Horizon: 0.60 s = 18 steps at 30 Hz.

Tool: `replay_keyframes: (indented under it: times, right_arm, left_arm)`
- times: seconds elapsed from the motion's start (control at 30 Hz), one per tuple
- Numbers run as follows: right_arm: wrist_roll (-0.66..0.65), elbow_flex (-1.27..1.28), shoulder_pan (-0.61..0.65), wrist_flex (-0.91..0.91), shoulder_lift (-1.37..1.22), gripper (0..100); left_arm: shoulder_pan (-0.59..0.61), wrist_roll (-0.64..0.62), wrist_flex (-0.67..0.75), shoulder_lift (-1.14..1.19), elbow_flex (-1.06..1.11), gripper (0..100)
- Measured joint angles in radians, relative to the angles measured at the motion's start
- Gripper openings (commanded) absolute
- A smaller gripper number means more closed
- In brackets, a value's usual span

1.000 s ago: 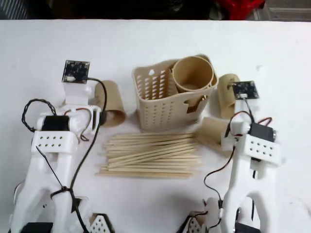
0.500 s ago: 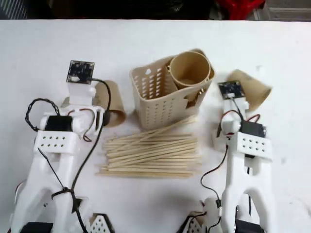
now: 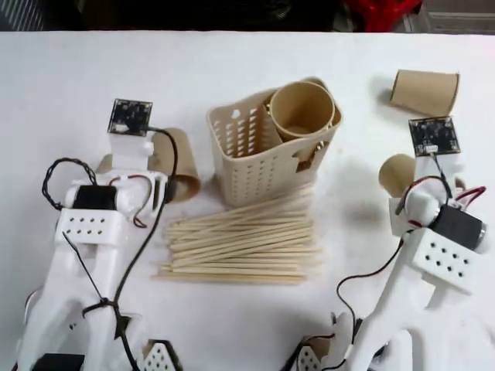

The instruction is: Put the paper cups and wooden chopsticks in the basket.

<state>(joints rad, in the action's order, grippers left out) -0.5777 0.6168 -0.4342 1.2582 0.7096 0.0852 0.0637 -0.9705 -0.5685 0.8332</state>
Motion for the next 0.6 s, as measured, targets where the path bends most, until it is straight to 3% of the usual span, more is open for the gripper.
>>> replay_keyframes:
  times: [0.27, 0.6]
  right_arm:
    - [-0.002, -0.012, -0.003, 0.0, 0.112, 1.6]
    - [0.051, -0.064, -0.12, -0.015, 0.345, 1.6]
  left_arm:
    - [0.0, 0.0, 0.0, 0.0, 0.0, 24]
    - [0.0, 0.0, 0.0, 0.0, 0.0, 24]
